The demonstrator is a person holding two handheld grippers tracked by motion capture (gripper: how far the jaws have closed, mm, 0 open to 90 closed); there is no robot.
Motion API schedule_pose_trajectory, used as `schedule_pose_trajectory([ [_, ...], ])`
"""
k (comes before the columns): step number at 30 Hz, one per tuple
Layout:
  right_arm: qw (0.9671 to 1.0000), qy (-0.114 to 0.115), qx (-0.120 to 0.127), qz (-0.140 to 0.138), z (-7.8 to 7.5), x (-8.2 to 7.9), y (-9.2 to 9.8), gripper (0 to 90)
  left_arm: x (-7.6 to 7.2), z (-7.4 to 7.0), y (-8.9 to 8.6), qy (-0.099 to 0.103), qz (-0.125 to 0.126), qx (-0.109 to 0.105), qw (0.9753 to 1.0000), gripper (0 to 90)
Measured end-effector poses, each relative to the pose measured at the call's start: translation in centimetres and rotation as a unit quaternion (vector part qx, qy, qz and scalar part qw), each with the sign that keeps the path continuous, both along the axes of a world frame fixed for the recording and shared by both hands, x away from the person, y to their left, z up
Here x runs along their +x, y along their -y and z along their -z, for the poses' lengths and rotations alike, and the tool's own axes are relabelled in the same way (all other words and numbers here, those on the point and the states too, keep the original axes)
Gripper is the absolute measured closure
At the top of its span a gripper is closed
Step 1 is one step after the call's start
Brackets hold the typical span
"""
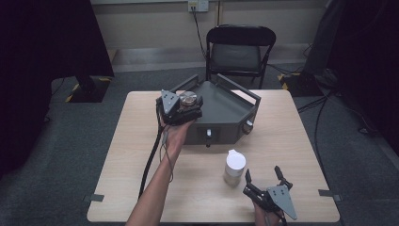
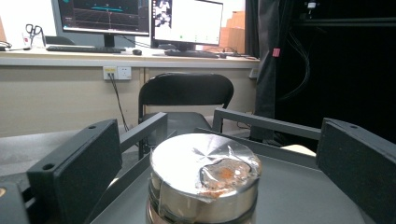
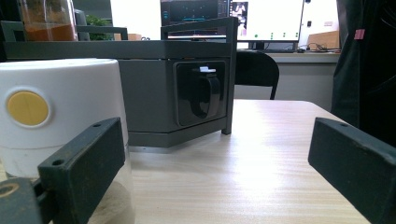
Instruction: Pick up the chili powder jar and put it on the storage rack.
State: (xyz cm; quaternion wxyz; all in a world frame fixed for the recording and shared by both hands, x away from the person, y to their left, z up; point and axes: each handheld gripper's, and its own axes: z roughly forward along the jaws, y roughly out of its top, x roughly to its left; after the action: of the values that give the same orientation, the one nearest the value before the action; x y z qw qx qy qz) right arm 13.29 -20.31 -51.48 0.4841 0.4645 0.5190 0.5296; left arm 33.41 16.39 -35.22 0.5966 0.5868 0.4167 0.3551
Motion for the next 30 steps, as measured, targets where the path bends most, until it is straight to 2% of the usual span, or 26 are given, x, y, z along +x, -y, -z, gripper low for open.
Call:
schedule_pose_trajectory([
  [3, 1.0000, 0.000, -0.001, 0.000, 0.0, 0.0, 0.0, 2.7, -0.4, 0.1, -0.1, 0.002, 0.003, 0.003, 1.0000, 0.0],
  [8, 1.0000, 0.000, -0.001, 0.000, 0.0, 0.0, 0.0, 2.7, -0.9, 0.7, -0.5, 0.018, 0.011, 0.005, 0.9998, 0.0],
  [14, 1.0000, 0.000, -0.001, 0.000, 0.0, 0.0, 0.0, 2.7, -2.0, 1.0, -0.9, 0.019, 0.013, -0.011, 0.9997, 0.0],
  [17, 1.0000, 0.000, -0.001, 0.000, 0.0, 0.0, 0.0, 2.7, -2.7, 1.5, -1.0, 0.028, 0.016, -0.013, 0.9994, 0.0],
  [21, 1.0000, 0.000, -0.001, 0.000, 0.0, 0.0, 0.0, 2.6, -3.0, 1.6, -1.5, 0.023, 0.027, -0.020, 0.9992, 0.0],
  [24, 1.0000, 0.000, -0.001, 0.001, 0.0, 0.0, 0.0, 2.7, -3.6, 1.6, -1.6, 0.028, 0.028, -0.013, 0.9991, 0.0],
  [30, 1.0000, 0.000, -0.001, 0.001, 0.0, 0.0, -0.1, 2.6, -4.9, 2.1, -1.7, 0.040, 0.028, -0.015, 0.9987, 0.0],
])
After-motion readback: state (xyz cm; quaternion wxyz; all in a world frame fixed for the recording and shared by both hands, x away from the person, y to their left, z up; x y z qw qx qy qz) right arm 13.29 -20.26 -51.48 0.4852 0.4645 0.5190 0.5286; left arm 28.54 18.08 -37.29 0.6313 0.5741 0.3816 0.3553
